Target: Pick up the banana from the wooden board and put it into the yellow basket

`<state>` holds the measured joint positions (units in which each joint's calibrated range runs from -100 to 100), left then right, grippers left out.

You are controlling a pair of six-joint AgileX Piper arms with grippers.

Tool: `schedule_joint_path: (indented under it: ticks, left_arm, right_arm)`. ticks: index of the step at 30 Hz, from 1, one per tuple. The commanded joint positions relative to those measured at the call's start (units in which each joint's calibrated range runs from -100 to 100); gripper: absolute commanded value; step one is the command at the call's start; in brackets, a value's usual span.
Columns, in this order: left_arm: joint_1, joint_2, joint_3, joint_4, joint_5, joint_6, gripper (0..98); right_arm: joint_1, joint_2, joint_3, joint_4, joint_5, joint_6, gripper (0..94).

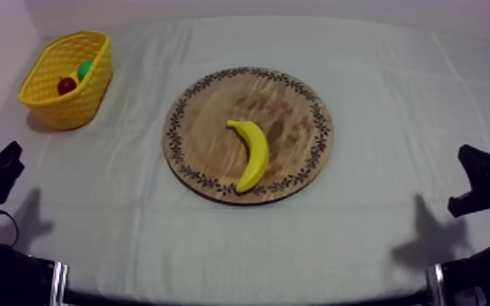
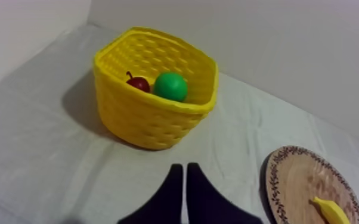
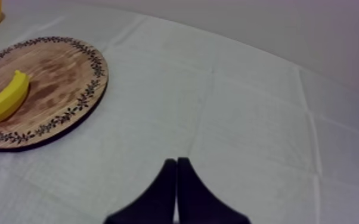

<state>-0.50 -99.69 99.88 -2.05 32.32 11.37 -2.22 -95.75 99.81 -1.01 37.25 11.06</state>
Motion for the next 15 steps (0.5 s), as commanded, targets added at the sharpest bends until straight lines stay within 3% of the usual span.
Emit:
schedule_joint_path:
  ticks: [1, 15]
  left_arm:
    - [0.03, -0.05, 0.01, 0.07, 0.42, -0.9, 0.0]
    - [0.28, -0.05, -0.1, 0.07, 0.96, -1.7, 0.0]
  right_arm:
    - [0.0, 0.0, -0.03, 0.01, 0.01, 0.0, 0.3]
    - [0.0, 0.0, -0.03, 0.01, 0.01, 0.0, 0.3]
